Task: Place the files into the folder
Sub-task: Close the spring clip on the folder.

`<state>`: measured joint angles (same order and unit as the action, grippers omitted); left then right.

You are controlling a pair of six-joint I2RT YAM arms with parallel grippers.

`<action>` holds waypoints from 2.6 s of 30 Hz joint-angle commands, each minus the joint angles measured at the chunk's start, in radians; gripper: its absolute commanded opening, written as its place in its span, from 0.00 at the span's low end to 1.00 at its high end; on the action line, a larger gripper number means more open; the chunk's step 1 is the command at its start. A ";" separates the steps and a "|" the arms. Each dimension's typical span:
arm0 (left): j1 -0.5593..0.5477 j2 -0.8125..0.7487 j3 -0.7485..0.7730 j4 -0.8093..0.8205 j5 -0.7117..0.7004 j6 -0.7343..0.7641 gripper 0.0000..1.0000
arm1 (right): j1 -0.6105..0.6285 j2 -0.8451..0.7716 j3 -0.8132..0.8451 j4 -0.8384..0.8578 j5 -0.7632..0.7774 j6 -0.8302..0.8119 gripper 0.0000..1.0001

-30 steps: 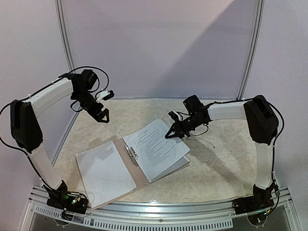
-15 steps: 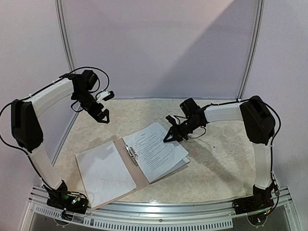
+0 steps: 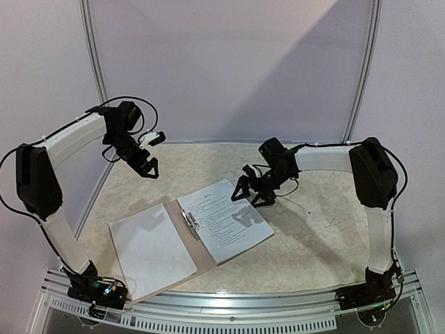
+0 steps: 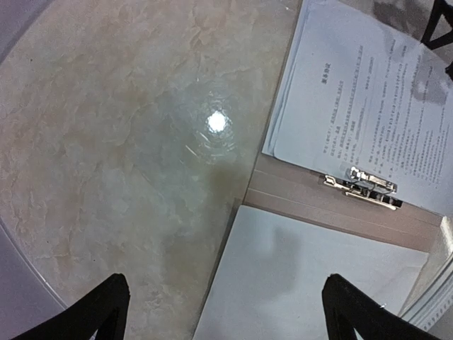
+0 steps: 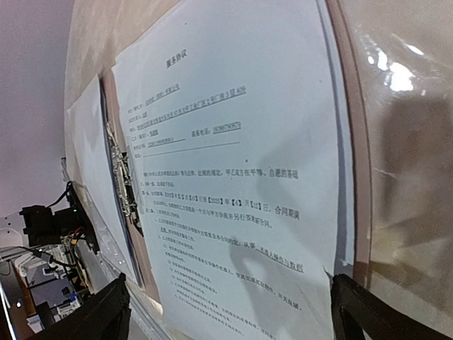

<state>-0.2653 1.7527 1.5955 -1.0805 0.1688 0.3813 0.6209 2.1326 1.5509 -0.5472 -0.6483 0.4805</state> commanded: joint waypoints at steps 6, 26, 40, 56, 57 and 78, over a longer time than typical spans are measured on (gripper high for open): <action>0.012 0.012 0.017 -0.027 0.012 0.009 0.96 | 0.004 -0.057 0.265 -0.410 0.324 -0.103 0.99; 0.012 -0.043 -0.139 -0.015 0.030 0.017 0.86 | 0.310 0.060 0.194 0.221 0.273 0.229 0.39; 0.012 -0.038 -0.166 -0.007 0.046 0.013 0.86 | 0.337 0.193 0.232 0.226 0.247 0.244 0.13; 0.012 -0.020 -0.148 -0.016 0.047 0.015 0.86 | 0.356 0.238 0.258 0.177 0.271 0.232 0.14; 0.012 -0.020 -0.147 -0.016 0.047 0.015 0.86 | 0.355 0.235 0.258 0.165 0.281 0.229 0.14; 0.012 -0.023 -0.136 -0.025 0.043 0.020 0.86 | 0.383 0.162 0.218 0.049 0.360 0.171 0.13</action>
<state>-0.2642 1.7336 1.4357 -1.0927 0.2024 0.3931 0.9909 2.3344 1.7905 -0.4179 -0.3351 0.6701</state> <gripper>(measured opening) 0.856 0.131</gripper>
